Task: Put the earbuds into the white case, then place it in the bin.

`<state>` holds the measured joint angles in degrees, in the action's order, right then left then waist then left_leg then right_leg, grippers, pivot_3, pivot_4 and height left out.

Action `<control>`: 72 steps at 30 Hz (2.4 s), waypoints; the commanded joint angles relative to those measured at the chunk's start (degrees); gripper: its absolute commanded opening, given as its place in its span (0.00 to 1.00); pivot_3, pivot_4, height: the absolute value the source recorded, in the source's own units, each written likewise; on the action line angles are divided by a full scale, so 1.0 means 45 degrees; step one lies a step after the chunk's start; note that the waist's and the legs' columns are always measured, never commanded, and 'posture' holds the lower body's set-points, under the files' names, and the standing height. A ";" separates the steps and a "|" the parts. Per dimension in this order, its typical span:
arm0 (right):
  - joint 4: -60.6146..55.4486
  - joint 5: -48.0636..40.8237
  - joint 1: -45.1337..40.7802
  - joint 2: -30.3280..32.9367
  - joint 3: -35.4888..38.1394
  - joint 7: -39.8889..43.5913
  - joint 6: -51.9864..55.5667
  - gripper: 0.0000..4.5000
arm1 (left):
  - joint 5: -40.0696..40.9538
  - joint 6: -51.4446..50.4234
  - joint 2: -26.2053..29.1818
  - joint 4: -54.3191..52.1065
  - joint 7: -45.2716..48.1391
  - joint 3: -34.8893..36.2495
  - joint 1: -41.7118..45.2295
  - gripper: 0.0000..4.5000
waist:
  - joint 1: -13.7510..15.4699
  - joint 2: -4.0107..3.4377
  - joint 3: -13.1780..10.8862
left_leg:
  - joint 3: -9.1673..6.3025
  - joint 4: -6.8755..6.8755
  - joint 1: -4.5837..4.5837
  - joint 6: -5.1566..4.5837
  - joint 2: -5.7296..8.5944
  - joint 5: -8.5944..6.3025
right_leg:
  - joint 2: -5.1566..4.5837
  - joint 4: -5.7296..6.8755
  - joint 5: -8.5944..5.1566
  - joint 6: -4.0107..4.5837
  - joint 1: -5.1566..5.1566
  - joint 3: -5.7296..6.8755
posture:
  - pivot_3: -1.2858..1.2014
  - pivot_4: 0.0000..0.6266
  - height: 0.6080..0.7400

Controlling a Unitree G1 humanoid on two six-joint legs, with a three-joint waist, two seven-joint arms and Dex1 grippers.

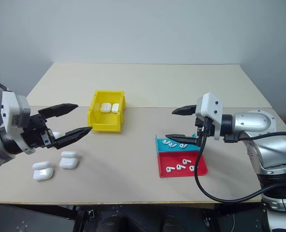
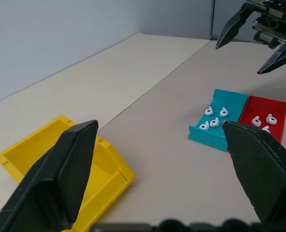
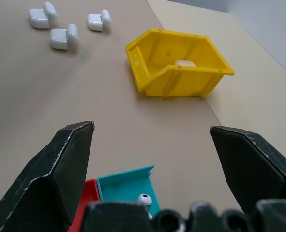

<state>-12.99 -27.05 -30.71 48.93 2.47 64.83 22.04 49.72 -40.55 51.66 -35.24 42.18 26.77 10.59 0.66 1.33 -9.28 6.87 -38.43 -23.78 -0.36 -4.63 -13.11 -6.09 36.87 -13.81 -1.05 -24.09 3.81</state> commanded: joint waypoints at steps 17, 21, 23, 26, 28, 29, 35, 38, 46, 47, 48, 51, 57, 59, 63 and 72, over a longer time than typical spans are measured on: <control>-0.0589 0.0561 -0.0148 -0.0358 0.0094 -0.0954 -0.0400 1.00 | -0.2039 -0.0561 0.0162 -0.1692 -0.3054 0.0375 -0.1164 0.99 | -0.0002 0.0001 0.0000 | -0.0002 0.0002 -0.0002 0.0000 0.0000 0.0000 | 0.0000 -0.0004 0.0000 0.0001 -0.0001 -0.0001 | 0.52 0.24 1.00; -0.0979 0.0397 -0.0067 -0.0399 0.0264 -0.1127 -0.0058 1.00 | -0.0981 -0.2901 0.1222 -0.1109 -0.3726 0.0706 -0.0248 0.99 | -0.0005 0.0000 0.0000 | -0.0001 0.0005 -0.0001 0.0000 -0.0001 0.0000 | 0.0000 -0.0001 0.0000 0.0001 -0.0005 0.0000 | 0.52 0.24 1.00; -0.1203 0.0420 0.0143 -0.0485 0.0353 -0.1286 -0.0165 1.00 | 0.0437 -0.5564 0.1925 -0.0380 -0.4343 0.0879 0.0729 0.99 | -0.0003 0.0002 -0.0001 | -0.0005 0.0009 -0.0001 0.0000 0.0000 0.0000 | 0.0000 -0.0001 0.0000 0.0000 -0.0007 -0.0002 | 0.52 0.24 1.00; -0.1431 0.0356 0.0365 -0.0573 0.0424 -0.1512 0.0011 1.00 | 0.1899 -0.8457 0.3083 0.0467 -0.4285 0.1055 0.1567 0.99 | -0.0011 0.0005 -0.0003 | -0.0017 0.0010 0.0000 0.0000 0.0001 0.0000 | -0.0002 0.0002 -0.0002 -0.0003 -0.0007 -0.0009 | 0.52 0.24 1.00; -0.1508 0.0315 0.0496 -0.0579 0.0457 -0.1602 0.0080 1.00 | 0.2400 -0.9740 0.4116 0.0881 -0.3779 0.0941 0.1853 0.99 | -0.0063 0.0017 -0.0009 | -0.0011 0.0019 -0.0002 0.0002 -0.0001 0.0001 | 0.0000 -0.0006 -0.0003 -0.0004 -0.0013 -0.0005 | 0.52 0.24 1.00; -0.1558 0.0307 0.0564 -0.0554 0.0455 -0.1613 0.0091 1.00 | 0.2682 -1.0488 0.4560 0.1250 -0.3570 0.0810 0.2135 0.99 | -0.0068 0.0017 -0.0010 | -0.0008 0.0021 -0.0002 0.0004 0.0000 0.0002 | -0.0001 -0.0002 -0.0003 -0.0004 -0.0019 -0.0010 | 0.52 0.24 1.00; -0.1758 0.0204 0.0910 -0.0563 0.0389 -0.1588 0.0203 1.00 | 0.7261 -1.1545 0.8164 0.5111 -0.5888 -0.0103 0.1944 0.99 | -0.0091 0.0018 -0.0011 | -0.0032 0.0048 0.0027 0.0016 -0.0002 0.0008 | 0.0000 0.0016 -0.0008 0.0004 -0.0020 -0.0021 | 0.52 0.24 1.00; -0.1888 0.0086 0.1028 -0.0558 0.0407 -0.1566 0.0354 1.00 | 1.0227 -1.1542 0.9358 0.6117 -0.7899 0.0098 0.0860 0.99 | -0.0098 0.0018 -0.0011 | -0.0049 0.0053 0.0031 0.0012 0.0003 0.0005 | -0.0013 0.0015 -0.0008 0.0004 -0.0023 -0.0036 | 0.52 0.24 1.00; -0.1609 -0.0073 0.0524 -0.0510 0.0132 -0.1268 0.0690 1.00 | 1.4061 -0.9803 0.9653 0.5266 -1.1771 0.1896 -0.3839 0.99 | -0.0082 0.0023 -0.0015 | -0.0030 0.0069 0.0049 0.0015 0.0014 0.0007 | -0.0021 0.0021 -0.0010 0.0014 -0.0021 -0.0035 | 0.52 0.24 1.00; -0.1609 -0.0134 0.0433 -0.0512 0.0099 -0.1227 0.0791 1.00 | 1.4061 -0.9913 0.9867 0.5473 -1.1571 0.1913 -0.4206 0.99 | -0.0096 0.0025 -0.0017 | -0.0018 0.0083 0.0061 0.0016 0.0016 0.0007 | -0.0021 0.0018 -0.0009 0.0015 -0.0022 -0.0050 | 0.52 0.24 1.00; -0.1616 -0.0173 0.0381 -0.0509 0.0086 -0.1185 0.0859 1.00 | 1.4061 -0.9938 0.9900 0.5589 -1.1494 0.2151 -0.4684 0.99 | -0.0105 0.0039 -0.0023 | -0.0027 0.0092 0.0068 0.0020 0.0014 0.0009 | -0.0022 0.0022 -0.0012 0.0020 -0.0022 -0.0061 | 0.52 0.24 1.00; -0.1549 -0.0281 0.0243 -0.0373 0.0158 -0.0975 0.1151 1.00 | 1.4061 -0.9291 0.9365 0.5147 -1.2213 0.3134 -0.6119 0.99 | -0.0093 0.0038 -0.0023 | 0.0011 0.0102 0.0064 0.0035 0.0016 0.0018 | -0.0015 0.0014 -0.0012 0.0024 -0.0024 -0.0050 | 0.52 0.24 1.00; -0.1192 -0.0415 -0.0322 -0.0095 0.0045 -0.0443 0.1575 1.00 | 1.4061 -0.6651 0.7325 0.3464 -1.4297 0.4140 -0.8549 0.99 | -0.0100 0.0033 -0.0022 | 0.0023 0.0116 0.0071 0.0036 0.0017 0.0018 | -0.0022 0.0000 -0.0009 0.0035 -0.0024 -0.0057 | 0.52 0.24 1.00; -0.1089 -0.0412 -0.0510 -0.0107 -0.0043 -0.0364 0.1620 1.00 | 1.4061 -0.5643 0.6737 0.2783 -1.5178 0.4052 -0.9004 0.99 | -0.0102 0.0037 -0.0021 | 0.0010 0.0123 0.0074 0.0037 0.0011 0.0018 | -0.0021 0.0000 -0.0010 0.0047 -0.0019 -0.0052 | 0.52 0.24 1.00; -0.0943 -0.0337 -0.0764 -0.0159 -0.0204 -0.0278 0.1580 1.00 | 1.4061 -0.3703 0.5733 0.2041 -1.7228 0.2771 -0.8346 0.99 | -0.0009 0.0035 -0.0020 | 0.0013 0.0123 0.0088 0.0037 0.0015 0.0018 | -0.0022 -0.0003 -0.0006 0.0055 -0.0004 -0.0051 | 0.52 0.24 1.00; -0.1214 -0.0449 -0.0628 -0.0145 -0.0114 -0.0325 0.1583 1.00 | 1.4061 -0.3325 0.5045 0.1865 -1.8510 0.2378 -0.8149 0.99 | -0.0020 0.0037 -0.0019 | 0.0020 0.0124 0.0078 0.0037 0.0017 0.0019 | -0.0020 -0.0010 -0.0006 0.0055 -0.0009 -0.0041 | 0.52 0.24 1.00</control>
<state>-16.71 -28.21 -33.12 47.90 0.60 63.51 29.26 112.71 -55.29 74.50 -26.95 -40.30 36.13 -26.23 0.56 1.50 -9.37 6.96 -37.87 -23.40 -0.19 -4.55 -13.03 -6.18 36.84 -13.83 -0.80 -24.12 3.61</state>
